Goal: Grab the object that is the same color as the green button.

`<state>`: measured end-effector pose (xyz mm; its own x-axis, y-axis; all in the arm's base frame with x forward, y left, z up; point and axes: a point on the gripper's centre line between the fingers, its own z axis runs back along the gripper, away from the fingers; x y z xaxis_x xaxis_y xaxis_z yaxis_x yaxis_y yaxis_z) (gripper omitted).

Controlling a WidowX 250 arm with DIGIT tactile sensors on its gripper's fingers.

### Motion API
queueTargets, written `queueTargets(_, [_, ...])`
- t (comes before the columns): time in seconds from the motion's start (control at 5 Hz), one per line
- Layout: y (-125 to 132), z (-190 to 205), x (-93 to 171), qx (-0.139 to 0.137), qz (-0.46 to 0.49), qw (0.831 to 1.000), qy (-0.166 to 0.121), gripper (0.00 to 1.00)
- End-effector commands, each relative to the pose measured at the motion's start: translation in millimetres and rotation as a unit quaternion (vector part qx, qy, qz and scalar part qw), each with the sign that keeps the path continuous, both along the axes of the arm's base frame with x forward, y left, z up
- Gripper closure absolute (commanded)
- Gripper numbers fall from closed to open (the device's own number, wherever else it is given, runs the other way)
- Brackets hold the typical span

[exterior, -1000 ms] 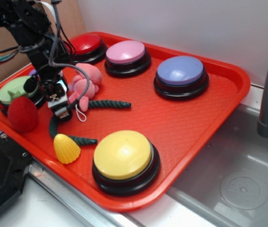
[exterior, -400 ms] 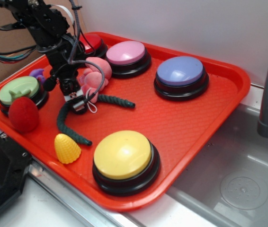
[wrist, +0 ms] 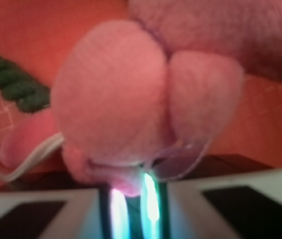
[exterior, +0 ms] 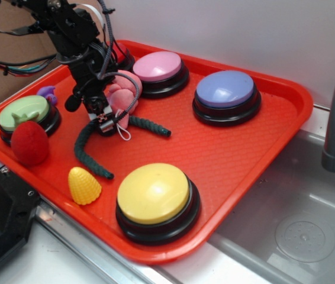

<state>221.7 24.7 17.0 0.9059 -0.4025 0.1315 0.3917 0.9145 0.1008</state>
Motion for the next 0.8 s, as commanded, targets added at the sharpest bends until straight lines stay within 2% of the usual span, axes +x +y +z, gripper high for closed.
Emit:
queueTargets(0.0, [2,18,3,0.017,0.063,0.998,0.021,1.00])
queueTargets(0.2, [1,50,9,-0.020,0.116,0.992,0.041,1.00])
queueTargets(0.6, [-16,125,9,-0.043,0.191,0.980,0.021,1.00])
